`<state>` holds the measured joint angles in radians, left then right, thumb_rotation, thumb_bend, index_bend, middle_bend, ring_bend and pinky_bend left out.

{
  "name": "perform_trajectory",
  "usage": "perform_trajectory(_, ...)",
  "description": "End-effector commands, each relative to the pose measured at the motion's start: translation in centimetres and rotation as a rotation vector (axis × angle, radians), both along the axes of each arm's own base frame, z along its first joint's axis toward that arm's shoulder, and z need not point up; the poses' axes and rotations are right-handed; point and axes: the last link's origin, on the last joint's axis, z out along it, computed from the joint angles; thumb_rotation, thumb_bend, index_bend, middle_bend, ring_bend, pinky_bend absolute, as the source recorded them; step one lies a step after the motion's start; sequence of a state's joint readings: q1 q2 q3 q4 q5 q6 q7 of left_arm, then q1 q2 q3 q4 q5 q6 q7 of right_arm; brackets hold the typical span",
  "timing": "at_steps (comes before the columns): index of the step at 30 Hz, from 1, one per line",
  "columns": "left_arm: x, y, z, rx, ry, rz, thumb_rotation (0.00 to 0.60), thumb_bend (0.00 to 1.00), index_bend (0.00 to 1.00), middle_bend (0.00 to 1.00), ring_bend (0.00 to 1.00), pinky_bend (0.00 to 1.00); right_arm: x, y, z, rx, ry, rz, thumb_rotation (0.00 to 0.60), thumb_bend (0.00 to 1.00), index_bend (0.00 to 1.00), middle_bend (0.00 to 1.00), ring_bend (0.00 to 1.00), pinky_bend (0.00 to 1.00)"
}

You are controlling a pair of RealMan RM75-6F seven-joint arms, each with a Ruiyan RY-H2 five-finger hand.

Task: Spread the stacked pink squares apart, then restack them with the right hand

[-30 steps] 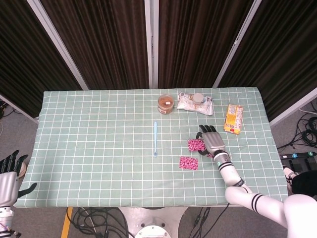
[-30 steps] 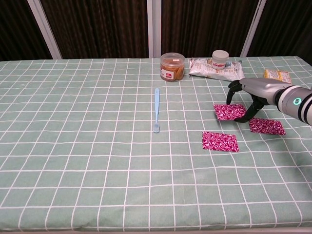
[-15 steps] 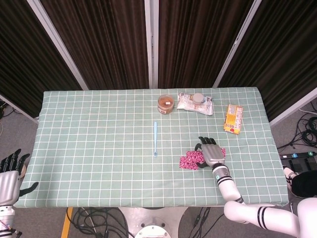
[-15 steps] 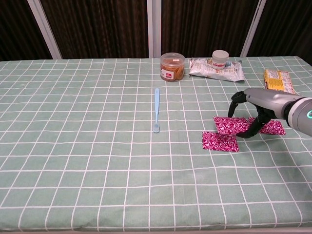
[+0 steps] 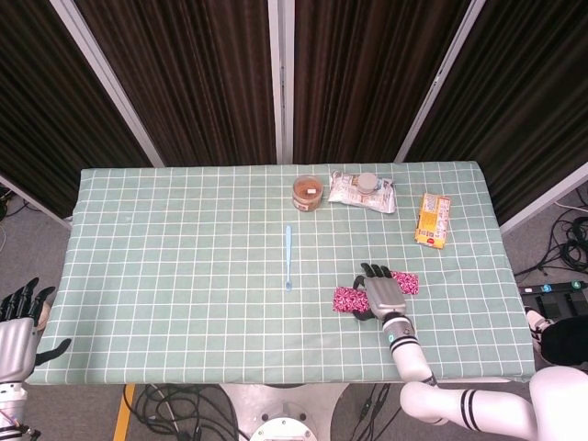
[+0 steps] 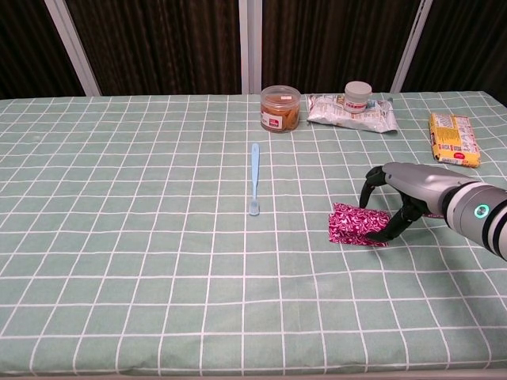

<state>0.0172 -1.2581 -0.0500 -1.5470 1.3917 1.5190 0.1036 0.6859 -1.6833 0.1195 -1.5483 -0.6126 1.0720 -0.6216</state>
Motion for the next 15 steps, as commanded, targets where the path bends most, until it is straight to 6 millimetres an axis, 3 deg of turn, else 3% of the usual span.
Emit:
perform_trajectory(1, -0.03, 0.00, -0.06, -0.001, -0.003, -0.002, 0.600, 0.17, 0.22, 0.15, 0.11, 0.13, -0.01, 0.23, -0.22, 0.005, 0.001, -0.009, 0.513, 0.16, 0.35, 0.04, 0.00, 0.00)
perform_trajectory(15, -0.29, -0.22, -0.10, 0.003, -0.008, 0.008, 0.600, 0.17, 0.22, 0.15, 0.11, 0.13, 0.17, -0.23, -0.96, 0.006, 0.011, 0.038, 0.514, 0.17, 0.35, 0.04, 0.00, 0.00)
